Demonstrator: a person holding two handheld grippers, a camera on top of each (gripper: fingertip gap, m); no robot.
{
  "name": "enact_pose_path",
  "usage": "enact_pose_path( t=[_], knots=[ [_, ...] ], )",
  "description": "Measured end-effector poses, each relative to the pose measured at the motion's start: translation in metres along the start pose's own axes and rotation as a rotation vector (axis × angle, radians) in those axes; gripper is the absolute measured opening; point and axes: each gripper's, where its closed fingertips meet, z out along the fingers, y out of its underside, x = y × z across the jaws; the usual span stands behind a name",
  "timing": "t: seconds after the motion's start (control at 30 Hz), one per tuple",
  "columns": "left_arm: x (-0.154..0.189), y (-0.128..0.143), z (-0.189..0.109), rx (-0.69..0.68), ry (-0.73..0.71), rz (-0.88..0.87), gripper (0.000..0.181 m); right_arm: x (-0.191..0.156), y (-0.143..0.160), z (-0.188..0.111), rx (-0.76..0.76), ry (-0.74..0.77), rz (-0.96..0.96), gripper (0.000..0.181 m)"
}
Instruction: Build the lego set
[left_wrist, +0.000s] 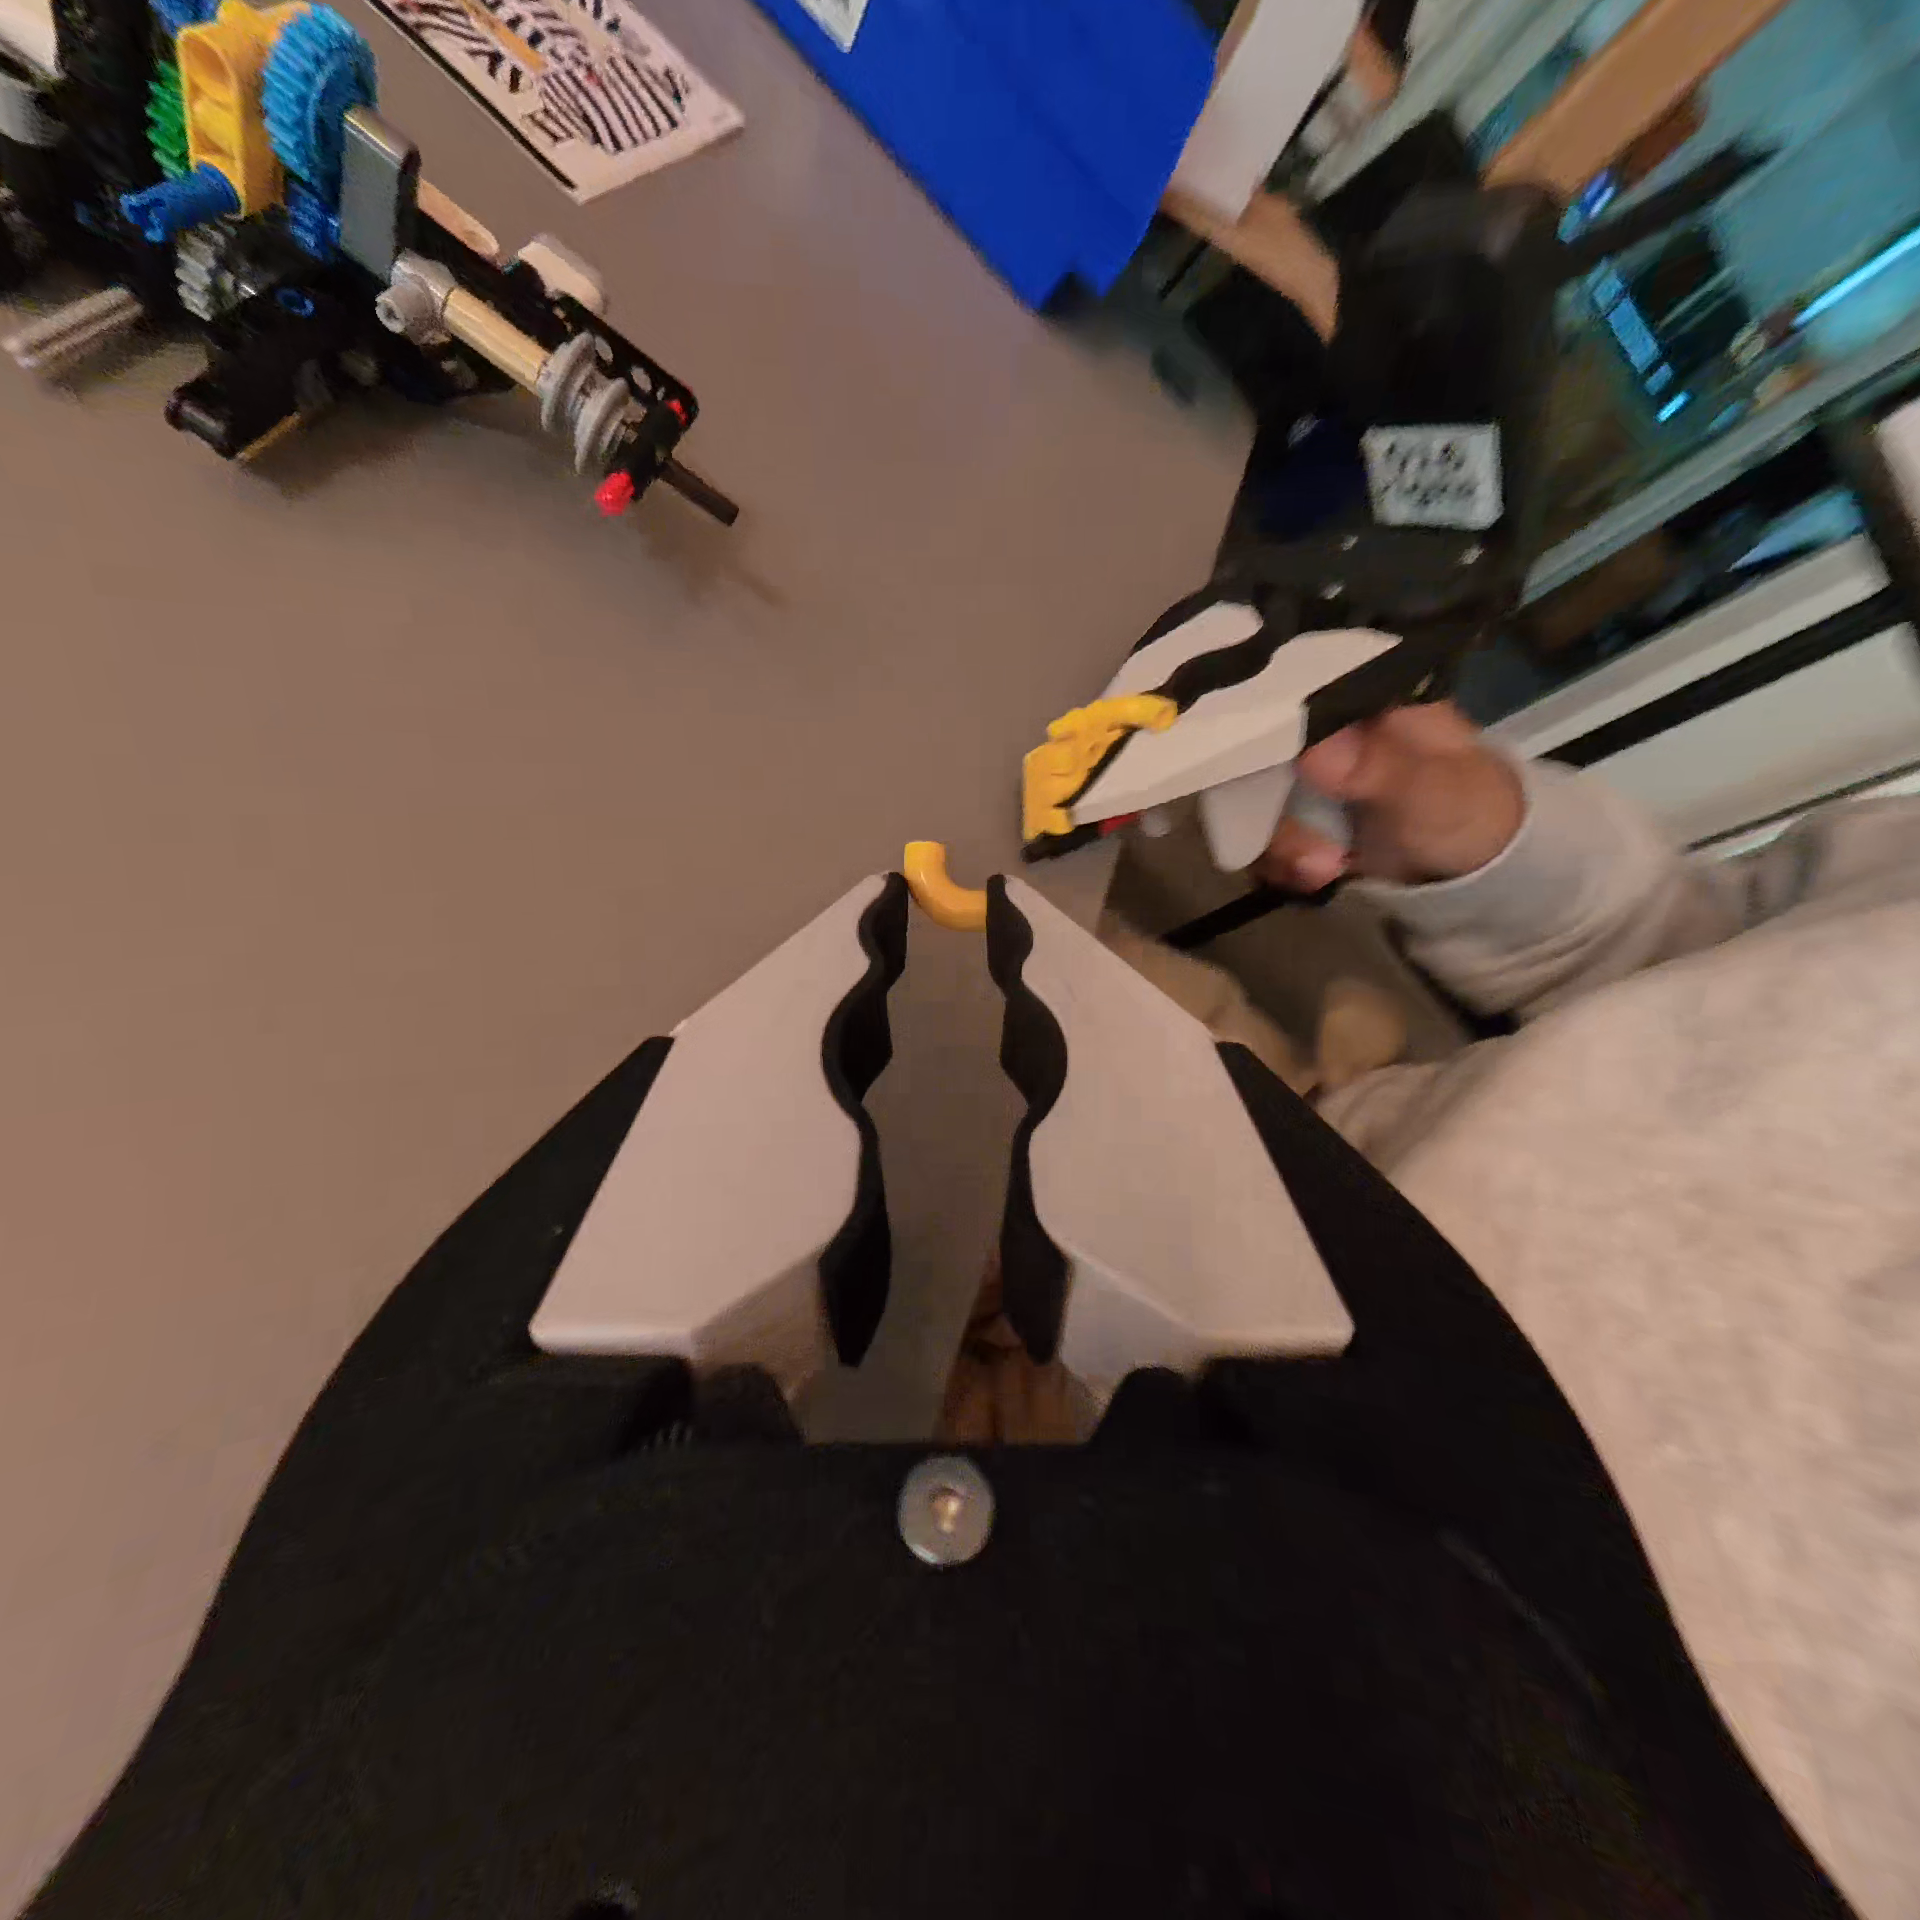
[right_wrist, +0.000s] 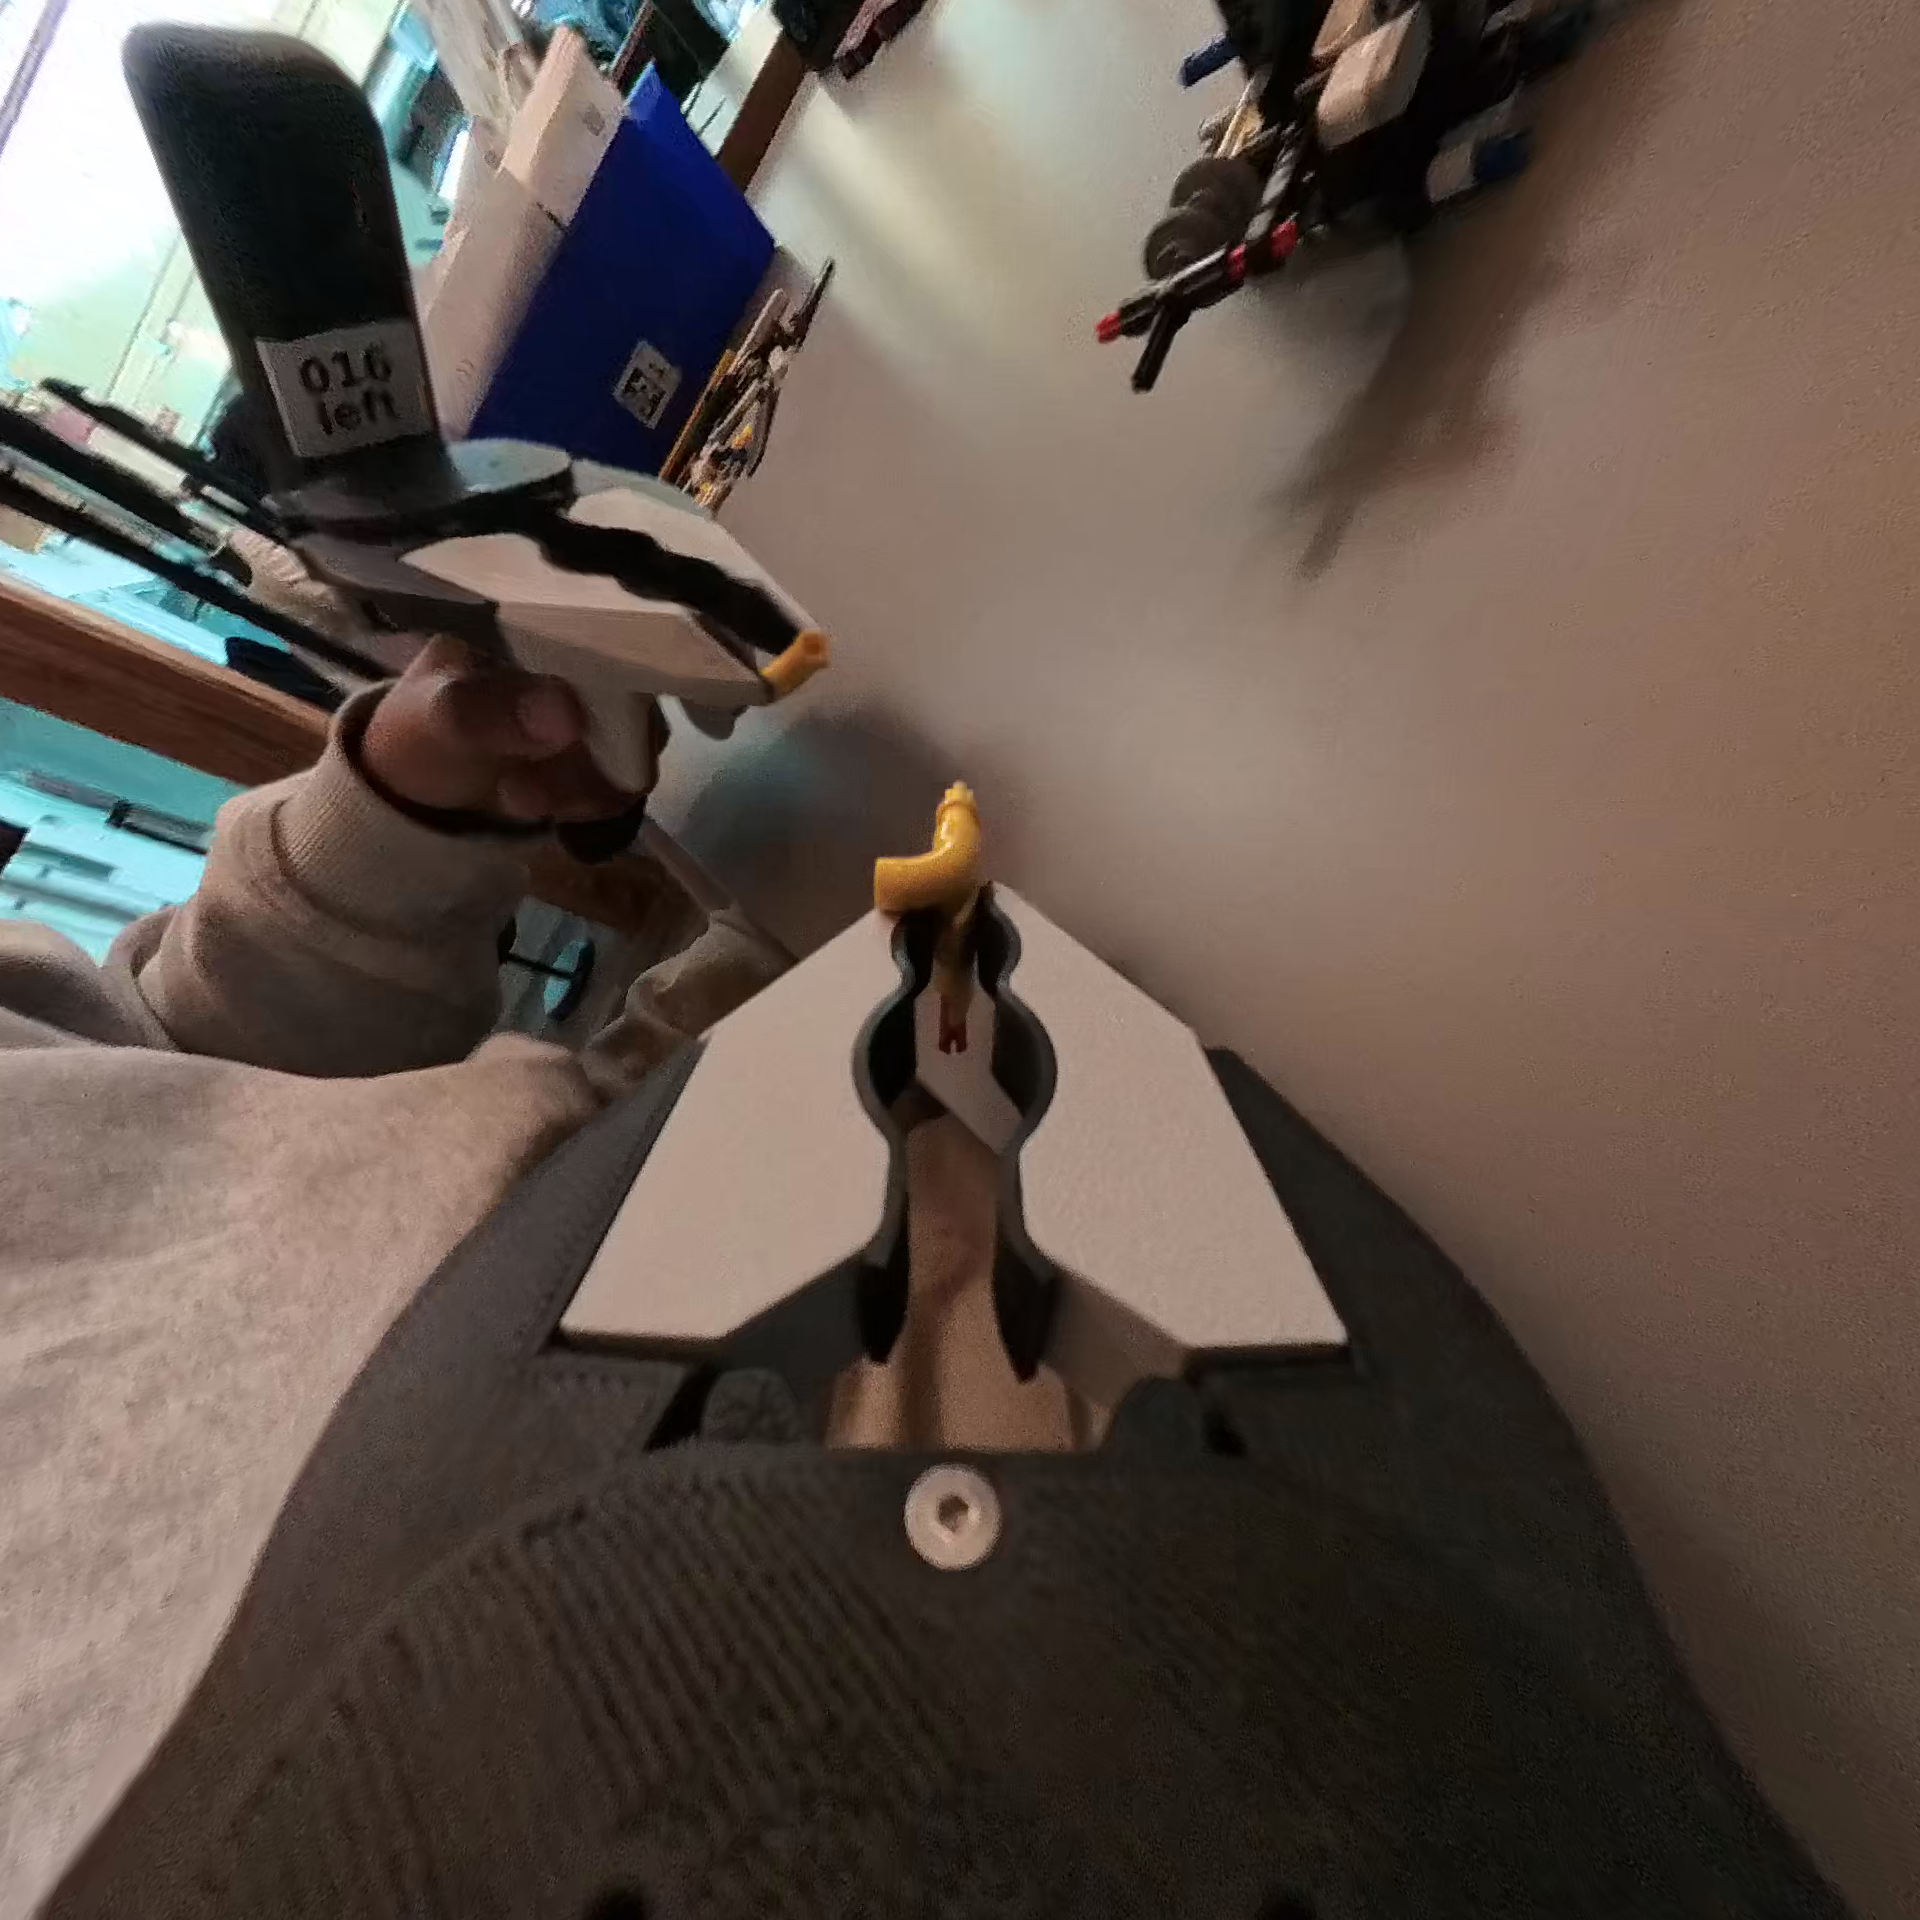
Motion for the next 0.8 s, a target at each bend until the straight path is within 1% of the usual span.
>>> enact_pose_path(
  t=[0.1, 0.2, 0.37, 0.43, 0.47, 0.53, 0.57, 0.63, 0.67, 0.7, 0.73, 0.8],
  knots=[
    [0.004, -0.004, -0.003, 0.043, 0.047, -0.059, 0.013, 0.01, -0.01, -0.003, 0.049, 0.074, -0.029, 0.027],
    [0.008, -0.001, -0.003, 0.037, 0.053, -0.056, 0.013, 0.021, -0.013, -0.011, 0.042, 0.124, -0.045, 0.035],
    [0.021, -0.002, -0.001, 0.045, 0.095, -0.071, 0.012, 0.039, -0.028, -0.038, 0.121, 0.196, -0.038, 0.053],
    [0.028, -0.003, 0.001, 0.051, 0.125, -0.086, 0.012, 0.037, -0.036, -0.049, 0.167, 0.207, -0.094, 0.059],
    [0.033, -0.004, 0.002, 0.054, 0.155, -0.103, 0.012, 0.027, -0.042, -0.053, 0.196, 0.184, -0.157, 0.059],
    [0.048, -0.005, 0.003, 0.051, 0.258, -0.159, 0.012, -0.007, -0.048, -0.052, 0.232, 0.093, -0.328, 0.054],
    [0.058, -0.005, 0.004, 0.04, 0.328, -0.199, 0.012, -0.026, -0.047, -0.048, 0.234, 0.043, -0.416, 0.05],
    [0.078, -0.006, 0.002, 0.015, 0.489, -0.275, 0.012, -0.06, -0.034, -0.038, 0.207, -0.091, -0.551, 0.034],
    [0.088, -0.006, 0.0, 0.005, 0.572, -0.308, 0.012, -0.077, -0.023, -0.034, 0.184, -0.196, -0.584, 0.028],
    [0.098, -0.006, -0.004, -0.009, 0.664, -0.345, 0.012, -0.092, -0.014, -0.033, 0.165, -0.299, -0.594, 0.027],
    [0.105, -0.006, -0.006, -0.026, 0.739, -0.39, 0.012, -0.099, -0.008, -0.033, 0.161, -0.361, -0.587, 0.027],
    [0.115, -0.002, -0.007, -0.059, 0.819, -0.442, 0.012, -0.105, -0.006, -0.035, 0.176, -0.407, -0.594, 0.027]
  ],
)
